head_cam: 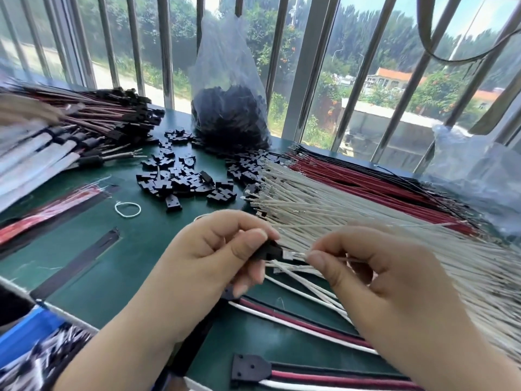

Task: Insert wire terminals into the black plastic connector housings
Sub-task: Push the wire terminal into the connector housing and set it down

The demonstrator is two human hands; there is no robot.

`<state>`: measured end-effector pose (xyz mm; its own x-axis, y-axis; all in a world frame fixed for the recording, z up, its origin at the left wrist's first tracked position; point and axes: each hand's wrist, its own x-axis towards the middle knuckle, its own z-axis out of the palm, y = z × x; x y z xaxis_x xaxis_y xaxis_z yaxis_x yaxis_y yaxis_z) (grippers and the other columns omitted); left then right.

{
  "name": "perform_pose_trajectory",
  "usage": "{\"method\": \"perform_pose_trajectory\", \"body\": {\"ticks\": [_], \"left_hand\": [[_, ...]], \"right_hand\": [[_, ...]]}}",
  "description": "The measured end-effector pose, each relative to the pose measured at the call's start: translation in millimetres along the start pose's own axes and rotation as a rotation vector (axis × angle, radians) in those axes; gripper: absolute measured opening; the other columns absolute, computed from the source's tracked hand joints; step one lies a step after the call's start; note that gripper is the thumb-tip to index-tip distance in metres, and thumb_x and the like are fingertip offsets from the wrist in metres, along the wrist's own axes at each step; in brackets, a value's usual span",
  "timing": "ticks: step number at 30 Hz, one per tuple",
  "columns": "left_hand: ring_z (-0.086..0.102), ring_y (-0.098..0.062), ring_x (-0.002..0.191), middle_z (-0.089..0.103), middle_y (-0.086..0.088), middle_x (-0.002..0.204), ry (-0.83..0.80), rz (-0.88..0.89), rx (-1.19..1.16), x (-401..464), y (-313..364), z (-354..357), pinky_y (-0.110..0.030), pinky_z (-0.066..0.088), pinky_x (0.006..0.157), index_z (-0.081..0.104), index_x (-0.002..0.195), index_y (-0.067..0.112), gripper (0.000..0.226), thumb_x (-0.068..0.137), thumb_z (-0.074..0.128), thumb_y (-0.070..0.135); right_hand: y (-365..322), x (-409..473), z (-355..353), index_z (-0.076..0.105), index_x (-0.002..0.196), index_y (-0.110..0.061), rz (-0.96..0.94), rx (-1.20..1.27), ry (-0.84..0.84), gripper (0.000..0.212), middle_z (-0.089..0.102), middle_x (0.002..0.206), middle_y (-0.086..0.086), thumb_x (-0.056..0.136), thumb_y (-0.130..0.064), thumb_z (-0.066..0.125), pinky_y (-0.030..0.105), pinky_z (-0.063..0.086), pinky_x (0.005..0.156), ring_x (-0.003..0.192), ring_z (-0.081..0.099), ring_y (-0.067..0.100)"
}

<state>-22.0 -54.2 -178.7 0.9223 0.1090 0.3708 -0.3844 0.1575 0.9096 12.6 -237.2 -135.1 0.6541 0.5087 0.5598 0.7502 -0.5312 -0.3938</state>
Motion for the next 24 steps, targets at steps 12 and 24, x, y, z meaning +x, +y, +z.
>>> {"method": "perform_pose_trajectory", "body": {"ticks": [12, 24], "left_hand": [[0.065, -0.015, 0.053, 0.073, -0.007, 0.071, 0.017, -0.079, 0.205, 2.7, 6.7, 1.3, -0.016, 0.044, 0.048, 0.066, 0.085, 0.034, 0.039, 0.080, 0.066, -0.005], [0.067, -0.017, 0.061, 0.073, 0.019, 0.075, 0.072, 0.203, 0.517, -2.0, 8.4, 2.3, -0.033, 0.047, 0.049, 0.068, 0.071, 0.039, 0.023, 0.055, 0.078, 0.025]], "right_hand": [[8.1, 7.9, 0.2, 0.057, 0.074, -0.040, -0.070, -0.094, 0.095, 0.015, 0.059, 0.075, -0.026, 0.071, -0.053, 0.051, 0.009, 0.042, 0.054, 0.065, 0.055, -0.004], [7.9, 4.2, -4.0, 0.060, 0.072, -0.039, -0.023, -0.036, -0.065, 0.021, 0.056, 0.066, -0.027, 0.076, -0.057, 0.049, -0.001, 0.037, 0.053, 0.061, 0.054, -0.011]]}}
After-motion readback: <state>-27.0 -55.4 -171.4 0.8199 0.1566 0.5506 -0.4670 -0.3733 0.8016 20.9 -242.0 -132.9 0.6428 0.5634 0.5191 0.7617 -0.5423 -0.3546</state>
